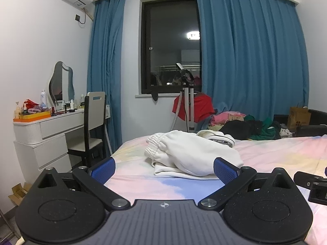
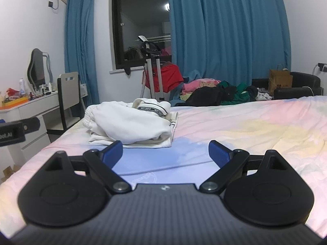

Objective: Fold clothes

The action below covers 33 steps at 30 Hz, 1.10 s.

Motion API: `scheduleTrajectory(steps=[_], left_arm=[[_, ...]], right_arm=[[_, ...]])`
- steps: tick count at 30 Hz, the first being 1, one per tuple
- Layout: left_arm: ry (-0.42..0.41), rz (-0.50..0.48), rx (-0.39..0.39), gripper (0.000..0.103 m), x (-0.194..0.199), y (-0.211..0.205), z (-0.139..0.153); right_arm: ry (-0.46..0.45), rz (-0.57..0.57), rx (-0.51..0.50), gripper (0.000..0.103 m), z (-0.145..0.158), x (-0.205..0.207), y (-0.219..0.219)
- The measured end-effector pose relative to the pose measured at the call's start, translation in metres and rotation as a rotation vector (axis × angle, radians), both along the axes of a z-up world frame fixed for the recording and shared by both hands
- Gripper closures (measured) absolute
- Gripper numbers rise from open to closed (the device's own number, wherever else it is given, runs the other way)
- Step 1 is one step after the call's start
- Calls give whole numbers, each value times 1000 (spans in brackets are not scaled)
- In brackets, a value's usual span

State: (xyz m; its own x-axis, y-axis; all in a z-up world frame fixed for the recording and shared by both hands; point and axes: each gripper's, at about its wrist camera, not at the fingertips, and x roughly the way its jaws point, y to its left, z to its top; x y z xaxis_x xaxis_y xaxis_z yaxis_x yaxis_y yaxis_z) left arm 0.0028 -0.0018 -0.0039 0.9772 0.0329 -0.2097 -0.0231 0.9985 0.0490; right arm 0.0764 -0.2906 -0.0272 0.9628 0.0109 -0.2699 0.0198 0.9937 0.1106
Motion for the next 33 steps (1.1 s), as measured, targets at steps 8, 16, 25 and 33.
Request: scheduleTrajectory(steps=[8, 16, 25, 33], left_arm=[[-18, -3, 5, 0, 10, 13, 4], [-42, 30, -27, 0, 16, 49, 10], [146, -67, -200, 0, 55, 83, -8], [295, -72, -340, 0, 167, 62, -38]], right_arm=[[11, -38, 34, 11, 19, 14, 23], [-45, -26, 92, 11, 81, 39, 58], [10, -37, 55, 11, 74, 29, 43], [10, -4, 14, 11, 19, 27, 21]])
